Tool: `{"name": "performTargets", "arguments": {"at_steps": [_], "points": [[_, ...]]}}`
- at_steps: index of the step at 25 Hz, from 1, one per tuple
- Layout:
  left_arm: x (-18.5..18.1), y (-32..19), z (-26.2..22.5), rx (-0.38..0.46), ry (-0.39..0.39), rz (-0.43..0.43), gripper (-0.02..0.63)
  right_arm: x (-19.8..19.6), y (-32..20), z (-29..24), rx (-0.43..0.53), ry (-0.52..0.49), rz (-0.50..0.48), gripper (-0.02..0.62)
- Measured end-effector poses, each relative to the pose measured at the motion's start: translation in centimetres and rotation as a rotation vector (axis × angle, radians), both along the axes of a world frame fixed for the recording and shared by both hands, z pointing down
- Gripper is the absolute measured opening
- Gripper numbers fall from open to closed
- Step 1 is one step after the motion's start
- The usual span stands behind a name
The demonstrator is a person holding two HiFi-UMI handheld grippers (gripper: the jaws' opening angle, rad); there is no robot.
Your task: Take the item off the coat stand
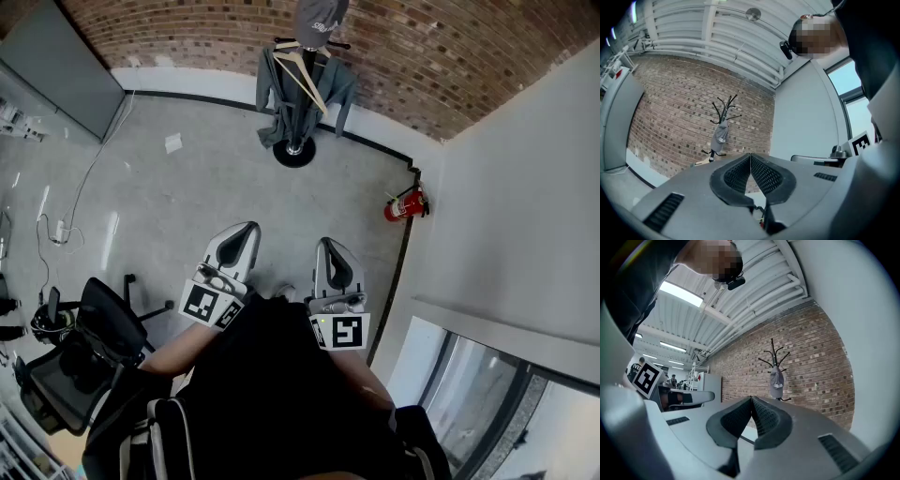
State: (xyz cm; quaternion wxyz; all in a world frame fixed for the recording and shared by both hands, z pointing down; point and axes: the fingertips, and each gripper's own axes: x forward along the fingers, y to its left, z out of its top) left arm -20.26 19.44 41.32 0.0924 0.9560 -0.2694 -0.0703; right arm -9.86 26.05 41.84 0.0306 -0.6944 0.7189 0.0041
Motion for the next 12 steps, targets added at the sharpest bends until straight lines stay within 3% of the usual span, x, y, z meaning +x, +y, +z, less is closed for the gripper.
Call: {"name": "performTargets", "arguments": {"at_steps": [6,12], "points": [[0.1,1.7,-0.1,0.063,-0.031,-0.004,0.018,0.5,1.8,-0.6,0.035,0.035,0.038,0.02],[1.1,3.7,-0.3,0.084,-0.006,0.033,0.018,1.2,4.2,0.5,0.036,-0.077,0.024,0.02]]}}
